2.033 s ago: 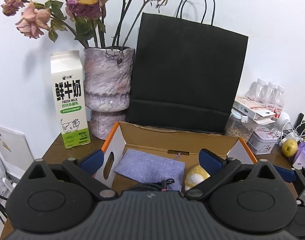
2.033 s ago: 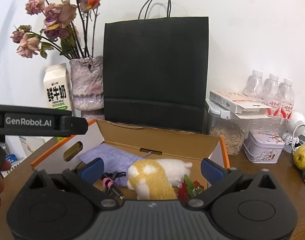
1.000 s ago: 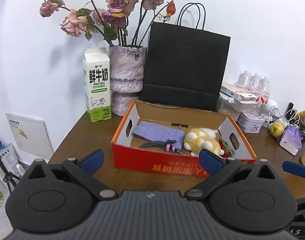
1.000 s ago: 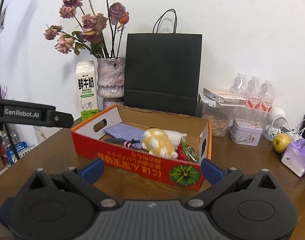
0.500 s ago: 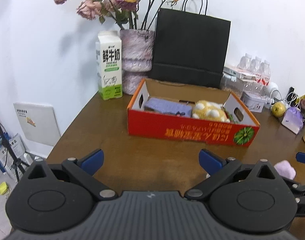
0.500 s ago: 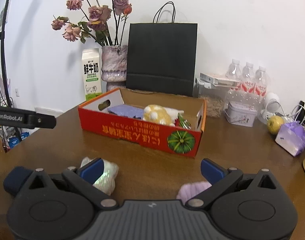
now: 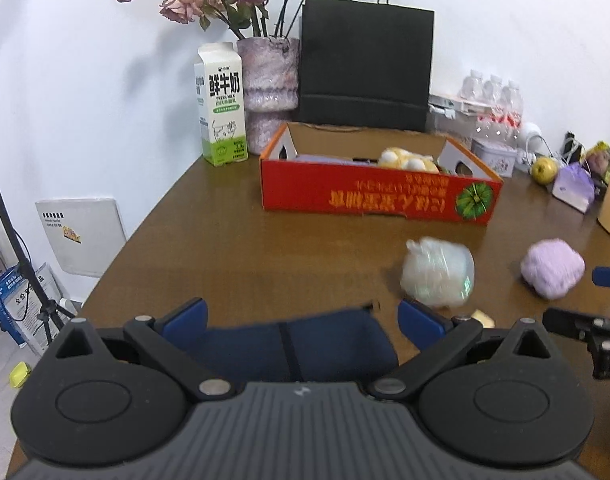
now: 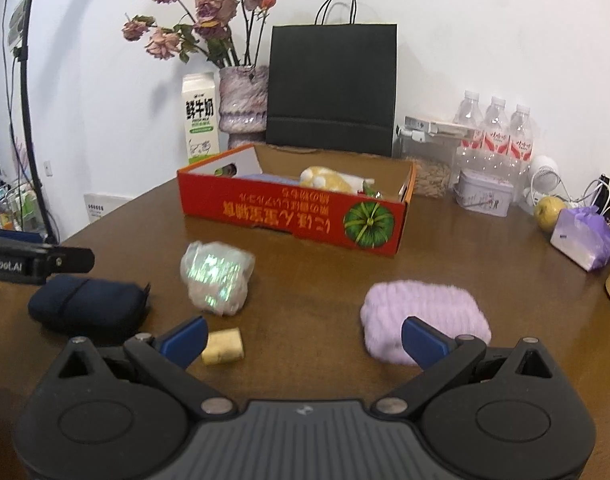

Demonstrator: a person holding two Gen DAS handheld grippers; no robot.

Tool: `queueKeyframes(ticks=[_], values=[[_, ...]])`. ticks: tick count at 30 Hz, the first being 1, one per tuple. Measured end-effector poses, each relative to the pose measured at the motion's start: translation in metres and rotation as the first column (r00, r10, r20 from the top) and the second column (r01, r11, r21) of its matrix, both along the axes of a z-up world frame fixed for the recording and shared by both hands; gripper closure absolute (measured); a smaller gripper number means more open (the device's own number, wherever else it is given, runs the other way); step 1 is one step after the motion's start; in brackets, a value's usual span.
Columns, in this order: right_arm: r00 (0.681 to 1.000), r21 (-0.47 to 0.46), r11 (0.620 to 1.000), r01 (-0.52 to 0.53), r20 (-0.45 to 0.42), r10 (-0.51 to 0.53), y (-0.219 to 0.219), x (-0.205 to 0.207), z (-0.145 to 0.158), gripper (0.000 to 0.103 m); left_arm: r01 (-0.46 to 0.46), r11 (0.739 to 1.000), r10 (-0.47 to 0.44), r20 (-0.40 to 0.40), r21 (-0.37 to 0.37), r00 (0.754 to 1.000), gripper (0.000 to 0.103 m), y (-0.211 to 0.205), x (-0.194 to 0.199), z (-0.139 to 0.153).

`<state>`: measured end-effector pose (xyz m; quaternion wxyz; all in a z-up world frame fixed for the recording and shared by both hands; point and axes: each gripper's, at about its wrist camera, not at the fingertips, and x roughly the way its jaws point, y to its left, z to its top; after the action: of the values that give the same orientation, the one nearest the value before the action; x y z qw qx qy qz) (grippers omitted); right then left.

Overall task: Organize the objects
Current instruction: 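Grasp the navy zip case with the left tool while the right tool grasps the yellow sponge block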

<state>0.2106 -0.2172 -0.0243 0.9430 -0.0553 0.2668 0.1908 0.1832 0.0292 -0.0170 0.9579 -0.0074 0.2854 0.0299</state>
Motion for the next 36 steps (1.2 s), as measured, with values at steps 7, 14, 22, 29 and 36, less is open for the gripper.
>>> queueKeyframes(ticks=[7, 14, 22, 29, 36], values=[[0.999, 0.002, 1.0, -0.023, -0.027, 0.023, -0.007, -0.02, -0.012, 0.0, -0.022, 1.0, 0.022, -0.029, -0.021, 0.999, 0.0, 0.004, -0.027, -0.016], [0.998, -0.011, 0.999, -0.036, -0.059, 0.035, -0.014, -0.037, -0.024, 0.0, -0.028, 0.999, 0.026, -0.057, -0.032, 0.998, 0.0, 0.008, -0.047, -0.025], [0.995, -0.007, 0.999, -0.054, -0.084, 0.053, -0.011, -0.043, -0.033, 0.0, -0.016, 0.999, 0.012, -0.086, -0.042, 0.996, 0.0, 0.01, -0.063, -0.039], [0.993, -0.01, 0.997, -0.072, -0.094, 0.071, 0.0, -0.037, -0.035, 0.0, -0.022, 0.999, 0.018, -0.083, -0.044, 0.996, 0.0, 0.015, -0.059, -0.039], [0.987, -0.064, 0.988, -0.141, -0.089, 0.135, 0.031, -0.012, -0.033, 0.003, -0.055, 0.997, 0.052, -0.069, -0.048, 0.996, 0.0, 0.027, -0.055, -0.036]])
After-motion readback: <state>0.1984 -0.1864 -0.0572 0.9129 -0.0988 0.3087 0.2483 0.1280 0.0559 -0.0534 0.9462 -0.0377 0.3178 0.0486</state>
